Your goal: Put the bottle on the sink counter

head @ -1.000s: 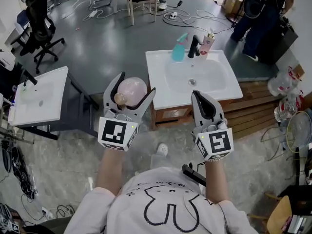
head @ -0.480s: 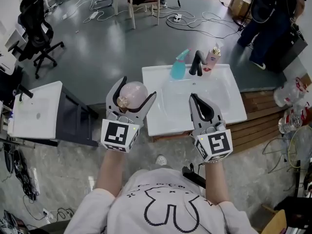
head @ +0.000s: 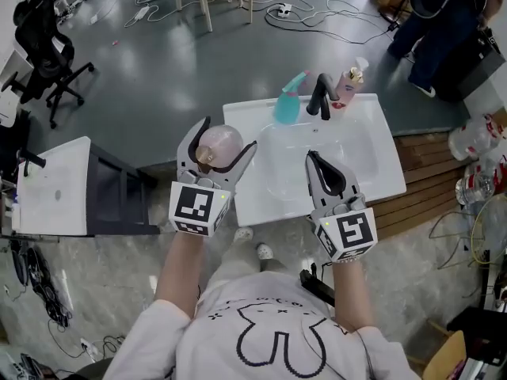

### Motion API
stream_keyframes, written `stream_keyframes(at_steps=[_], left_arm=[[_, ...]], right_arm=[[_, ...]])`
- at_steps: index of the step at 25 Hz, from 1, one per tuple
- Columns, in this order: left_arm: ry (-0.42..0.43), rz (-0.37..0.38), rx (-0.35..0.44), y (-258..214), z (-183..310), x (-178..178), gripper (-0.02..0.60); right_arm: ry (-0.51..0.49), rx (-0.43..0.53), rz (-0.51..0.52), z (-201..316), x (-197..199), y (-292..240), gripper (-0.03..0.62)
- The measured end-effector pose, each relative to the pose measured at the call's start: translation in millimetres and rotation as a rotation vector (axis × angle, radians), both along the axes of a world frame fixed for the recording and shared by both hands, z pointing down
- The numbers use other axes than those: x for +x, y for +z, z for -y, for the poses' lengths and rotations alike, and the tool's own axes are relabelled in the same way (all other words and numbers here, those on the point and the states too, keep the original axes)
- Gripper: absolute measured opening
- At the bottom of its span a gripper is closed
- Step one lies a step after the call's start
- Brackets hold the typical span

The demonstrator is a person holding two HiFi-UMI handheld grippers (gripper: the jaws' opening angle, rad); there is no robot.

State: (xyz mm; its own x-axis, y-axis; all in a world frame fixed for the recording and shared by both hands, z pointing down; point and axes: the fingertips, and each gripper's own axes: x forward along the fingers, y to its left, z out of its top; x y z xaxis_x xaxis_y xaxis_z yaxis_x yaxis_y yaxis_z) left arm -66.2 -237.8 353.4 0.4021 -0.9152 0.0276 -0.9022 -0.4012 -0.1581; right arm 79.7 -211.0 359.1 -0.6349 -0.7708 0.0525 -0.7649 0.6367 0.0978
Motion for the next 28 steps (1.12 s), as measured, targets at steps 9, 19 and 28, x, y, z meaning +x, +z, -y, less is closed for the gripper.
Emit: stream_keyframes(at_steps=[9, 19, 28], left_arm=[[0.075, 0.003, -0.137, 61, 58, 1, 0.408], [0.094, -0.012, -0.259, 133, 120, -10, 0.408], [0.110, -0.007, -0.340, 178, 158, -19, 0.408]], right_arm=[[0.079, -0.094, -0.002, 36, 2, 30, 0.028], [0.141, -0.200, -0.064, 73, 6, 69, 0.028], [0.135, -0.267, -0.093, 95, -8, 93, 0.028]])
